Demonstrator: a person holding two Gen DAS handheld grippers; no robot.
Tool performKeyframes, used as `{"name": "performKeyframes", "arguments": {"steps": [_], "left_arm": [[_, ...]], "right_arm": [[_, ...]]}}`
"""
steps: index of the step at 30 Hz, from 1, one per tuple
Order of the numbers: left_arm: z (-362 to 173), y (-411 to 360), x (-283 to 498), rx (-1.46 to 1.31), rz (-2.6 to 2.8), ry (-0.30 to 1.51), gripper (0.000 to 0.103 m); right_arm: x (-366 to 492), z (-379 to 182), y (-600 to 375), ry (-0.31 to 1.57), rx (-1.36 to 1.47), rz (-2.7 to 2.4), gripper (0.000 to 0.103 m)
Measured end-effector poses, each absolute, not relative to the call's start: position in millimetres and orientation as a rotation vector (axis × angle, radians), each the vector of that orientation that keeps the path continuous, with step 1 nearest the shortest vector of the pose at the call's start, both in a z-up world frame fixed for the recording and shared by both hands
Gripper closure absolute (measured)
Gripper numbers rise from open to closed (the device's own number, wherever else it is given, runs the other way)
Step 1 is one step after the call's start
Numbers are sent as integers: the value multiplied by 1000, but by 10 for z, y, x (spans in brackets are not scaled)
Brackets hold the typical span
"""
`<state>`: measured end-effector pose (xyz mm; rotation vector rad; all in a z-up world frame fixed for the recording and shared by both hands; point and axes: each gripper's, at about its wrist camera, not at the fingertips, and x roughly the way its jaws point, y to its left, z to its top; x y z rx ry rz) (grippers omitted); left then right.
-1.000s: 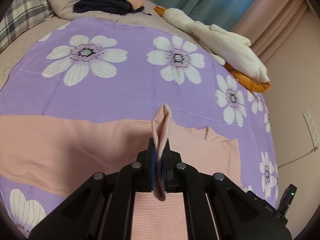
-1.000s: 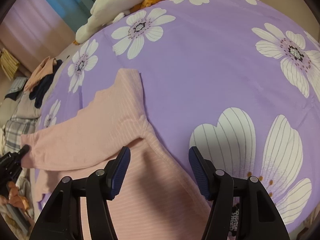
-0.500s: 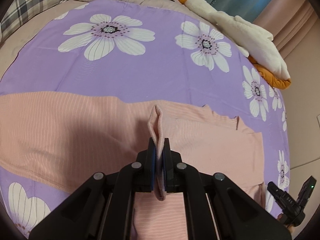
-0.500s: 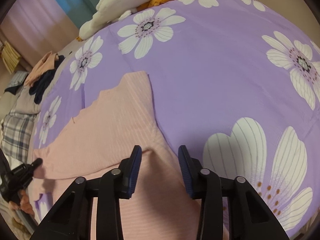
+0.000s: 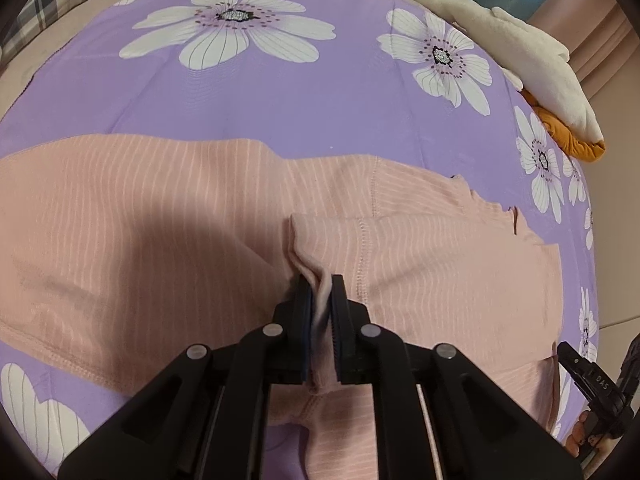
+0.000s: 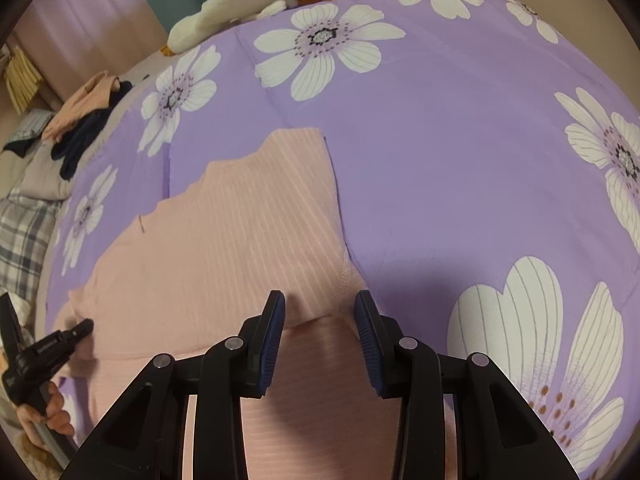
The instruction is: Fold small clothes
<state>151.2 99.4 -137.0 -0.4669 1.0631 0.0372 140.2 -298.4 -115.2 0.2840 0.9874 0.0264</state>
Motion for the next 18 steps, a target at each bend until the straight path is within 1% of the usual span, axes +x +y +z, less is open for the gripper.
{"name": "performKeyframes", "arguments": {"steps": [9, 12, 15, 18], "left_arm": [[-1435, 995, 1479, -462, 4, 1016, 91], [-1462, 1017, 1446, -481, -13, 982, 91], [-1472, 965, 1402, -434, -23, 934, 90], [-1488, 981, 1400, -447, -25, 922, 90]], "right_arm": [[1430, -1244, -2938, 1021, 251, 4, 64], [1441, -1258, -2936, 1026, 242, 1, 64], [1452, -1271, -2907, 1028, 215, -6, 64], [1461, -1277, -2849, 1027, 173, -24, 64]]}}
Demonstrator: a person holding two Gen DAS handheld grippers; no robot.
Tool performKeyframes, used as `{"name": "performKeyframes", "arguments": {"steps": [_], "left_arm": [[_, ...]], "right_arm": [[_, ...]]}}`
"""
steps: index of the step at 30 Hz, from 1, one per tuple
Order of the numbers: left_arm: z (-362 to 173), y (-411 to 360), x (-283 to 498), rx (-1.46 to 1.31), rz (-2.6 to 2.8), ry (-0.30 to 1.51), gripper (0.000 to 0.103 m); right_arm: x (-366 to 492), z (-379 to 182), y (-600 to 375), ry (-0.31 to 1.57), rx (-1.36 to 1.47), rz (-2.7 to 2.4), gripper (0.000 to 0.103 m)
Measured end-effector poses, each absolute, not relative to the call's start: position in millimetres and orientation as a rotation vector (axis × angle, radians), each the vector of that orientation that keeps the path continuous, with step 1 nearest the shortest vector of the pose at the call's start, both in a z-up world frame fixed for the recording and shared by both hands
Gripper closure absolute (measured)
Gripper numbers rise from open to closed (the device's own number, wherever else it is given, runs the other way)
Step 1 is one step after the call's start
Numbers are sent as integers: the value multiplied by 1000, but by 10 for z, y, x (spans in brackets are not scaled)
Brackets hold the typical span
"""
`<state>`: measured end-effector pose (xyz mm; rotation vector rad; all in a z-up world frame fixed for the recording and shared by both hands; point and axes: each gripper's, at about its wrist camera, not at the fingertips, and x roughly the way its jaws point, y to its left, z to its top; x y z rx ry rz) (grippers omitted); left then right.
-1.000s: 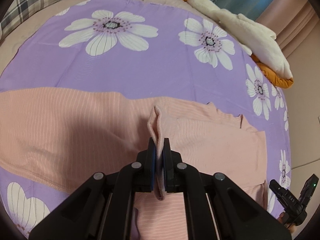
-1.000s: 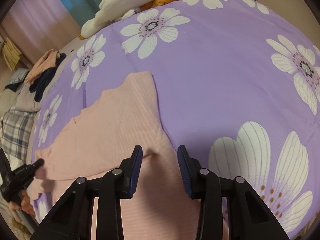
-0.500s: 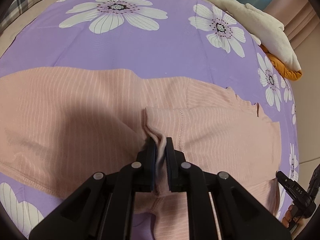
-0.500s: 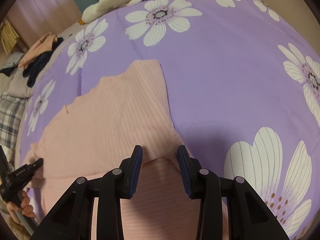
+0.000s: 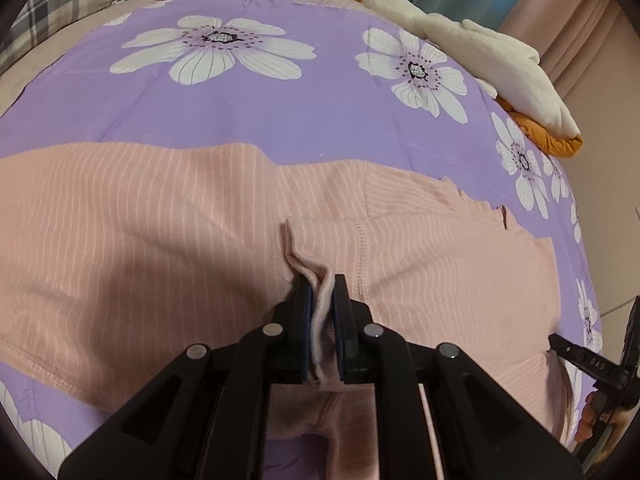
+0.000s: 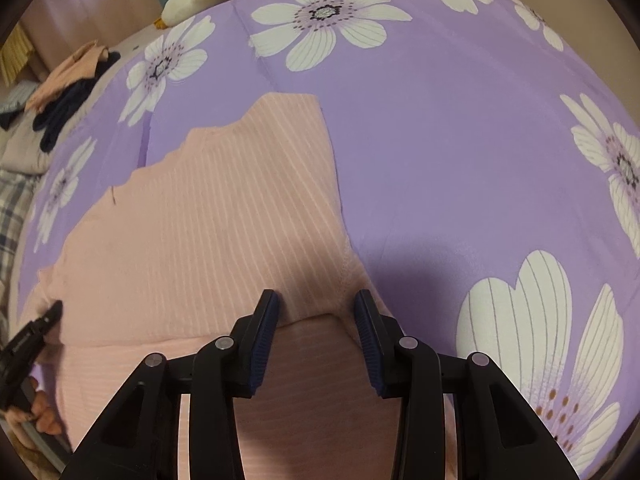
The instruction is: Fold small clothes
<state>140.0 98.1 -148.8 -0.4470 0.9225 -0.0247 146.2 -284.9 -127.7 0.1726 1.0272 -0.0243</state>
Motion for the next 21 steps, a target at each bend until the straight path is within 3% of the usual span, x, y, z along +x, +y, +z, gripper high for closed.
{"name": "performKeyframes", "arguments": {"steps": [21], "left_arm": [[-1499, 977, 1393, -432, -24, 907, 90]], "right_arm": [[1488, -1291, -2791, 1026, 140, -66, 63]]}}
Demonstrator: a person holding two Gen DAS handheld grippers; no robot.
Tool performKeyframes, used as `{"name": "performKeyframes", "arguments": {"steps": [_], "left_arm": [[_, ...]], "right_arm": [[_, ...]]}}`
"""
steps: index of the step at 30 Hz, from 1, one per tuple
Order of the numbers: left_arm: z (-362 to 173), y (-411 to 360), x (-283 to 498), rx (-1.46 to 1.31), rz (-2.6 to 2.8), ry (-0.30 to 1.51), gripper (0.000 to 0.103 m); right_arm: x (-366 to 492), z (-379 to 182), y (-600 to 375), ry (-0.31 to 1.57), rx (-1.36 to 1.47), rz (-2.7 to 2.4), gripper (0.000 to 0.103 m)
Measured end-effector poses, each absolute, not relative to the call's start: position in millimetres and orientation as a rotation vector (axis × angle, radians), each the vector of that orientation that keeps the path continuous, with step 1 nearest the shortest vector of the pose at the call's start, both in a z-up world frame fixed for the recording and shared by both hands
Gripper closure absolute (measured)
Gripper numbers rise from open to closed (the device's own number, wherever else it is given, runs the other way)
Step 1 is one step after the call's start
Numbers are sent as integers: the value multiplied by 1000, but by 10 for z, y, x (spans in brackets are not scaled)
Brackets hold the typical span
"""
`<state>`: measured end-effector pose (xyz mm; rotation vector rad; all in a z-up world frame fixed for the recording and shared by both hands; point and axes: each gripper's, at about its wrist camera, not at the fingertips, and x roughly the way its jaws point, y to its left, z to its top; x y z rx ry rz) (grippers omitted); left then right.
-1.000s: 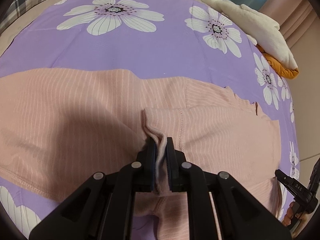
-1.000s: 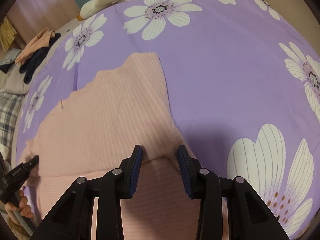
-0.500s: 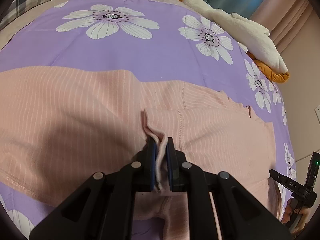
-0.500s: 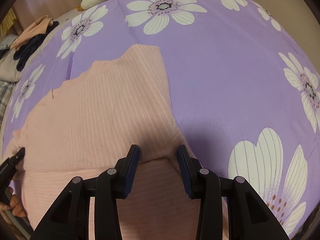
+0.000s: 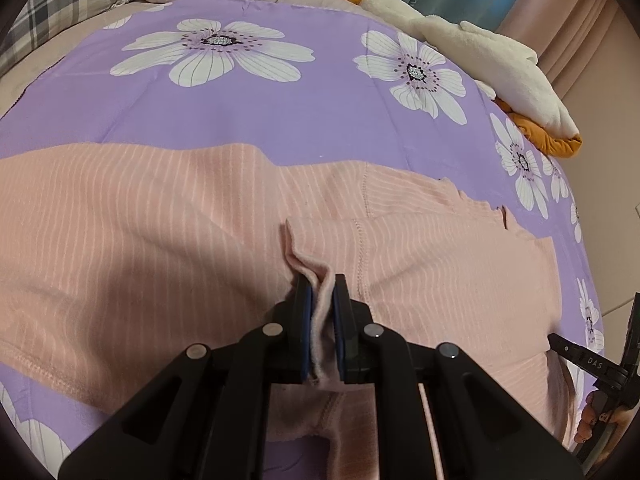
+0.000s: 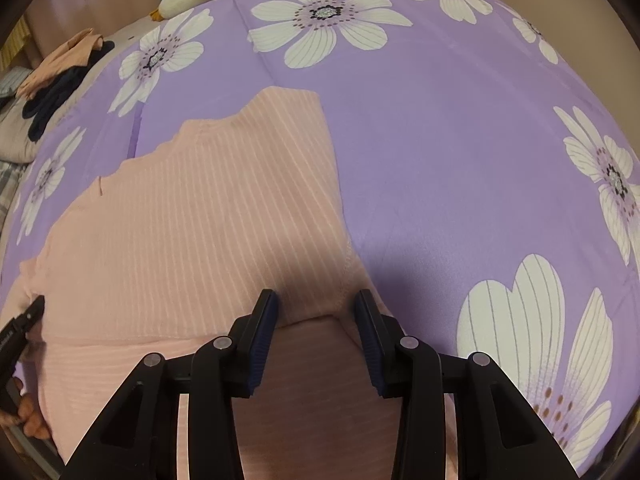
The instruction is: Fold small clothes
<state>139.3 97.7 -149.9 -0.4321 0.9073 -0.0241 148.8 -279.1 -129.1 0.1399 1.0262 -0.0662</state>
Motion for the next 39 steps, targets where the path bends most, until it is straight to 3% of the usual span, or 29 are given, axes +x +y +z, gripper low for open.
{"name": "performKeyframes", "arguments": {"steps": [39], "left_arm": [[-1496, 958, 1398, -404, -13, 901, 90]], "right_arm": [[1450, -1311, -2788, 994, 129, -74, 63]]}}
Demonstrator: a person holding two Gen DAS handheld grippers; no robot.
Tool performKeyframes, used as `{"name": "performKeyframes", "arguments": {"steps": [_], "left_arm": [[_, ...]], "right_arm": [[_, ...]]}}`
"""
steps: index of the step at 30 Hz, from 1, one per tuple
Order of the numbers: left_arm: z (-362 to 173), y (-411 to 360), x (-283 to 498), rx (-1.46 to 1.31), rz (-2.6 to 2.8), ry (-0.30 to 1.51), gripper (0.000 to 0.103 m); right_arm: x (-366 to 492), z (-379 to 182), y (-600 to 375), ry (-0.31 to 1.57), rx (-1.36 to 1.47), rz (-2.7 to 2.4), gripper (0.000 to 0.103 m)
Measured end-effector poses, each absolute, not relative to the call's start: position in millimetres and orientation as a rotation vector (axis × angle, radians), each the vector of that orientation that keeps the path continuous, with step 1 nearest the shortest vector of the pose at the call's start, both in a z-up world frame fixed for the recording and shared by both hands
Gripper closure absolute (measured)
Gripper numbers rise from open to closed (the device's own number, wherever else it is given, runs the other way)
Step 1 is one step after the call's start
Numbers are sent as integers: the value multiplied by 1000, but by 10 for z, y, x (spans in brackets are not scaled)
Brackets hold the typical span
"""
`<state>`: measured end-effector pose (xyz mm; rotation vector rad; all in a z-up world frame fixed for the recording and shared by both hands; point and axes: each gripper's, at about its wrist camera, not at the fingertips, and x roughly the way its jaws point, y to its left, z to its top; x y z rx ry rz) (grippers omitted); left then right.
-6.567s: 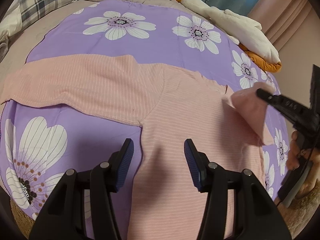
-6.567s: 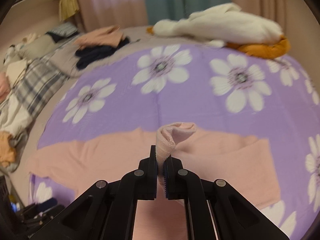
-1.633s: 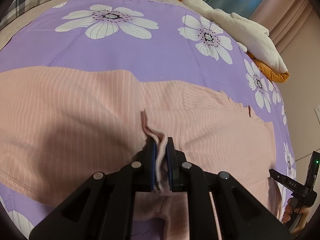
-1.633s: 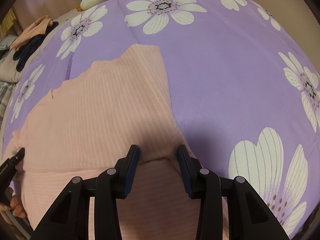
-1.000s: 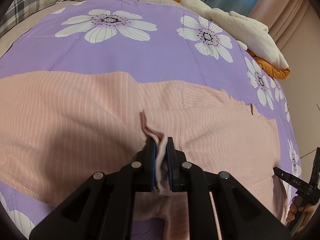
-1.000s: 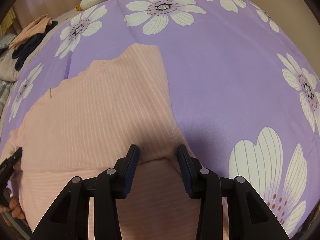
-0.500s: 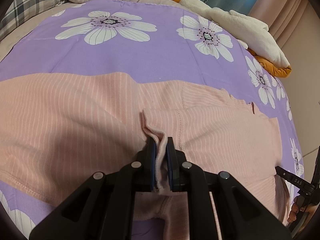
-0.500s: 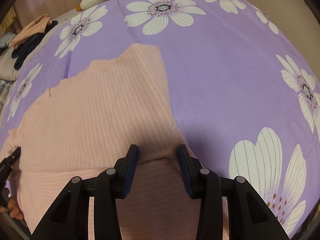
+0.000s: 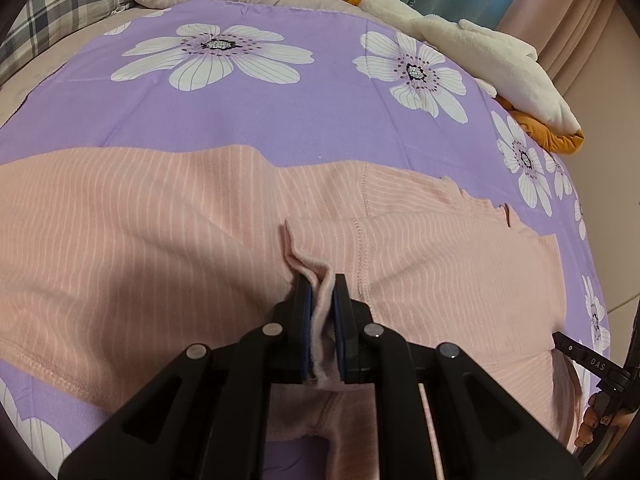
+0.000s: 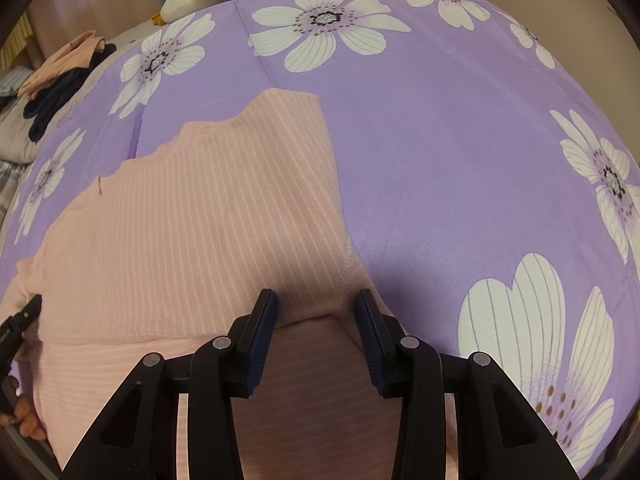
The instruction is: Fold small clothes
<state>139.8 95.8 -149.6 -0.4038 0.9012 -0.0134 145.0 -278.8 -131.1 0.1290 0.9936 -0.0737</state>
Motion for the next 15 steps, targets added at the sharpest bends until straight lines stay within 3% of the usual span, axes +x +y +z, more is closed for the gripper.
{"name": "performKeyframes", "arguments": {"steps": [15], "left_arm": [[-1500, 956, 1401, -403, 8, 902, 90]], "right_arm": [[1453, -1313, -2784, 988, 133, -72, 63]]}}
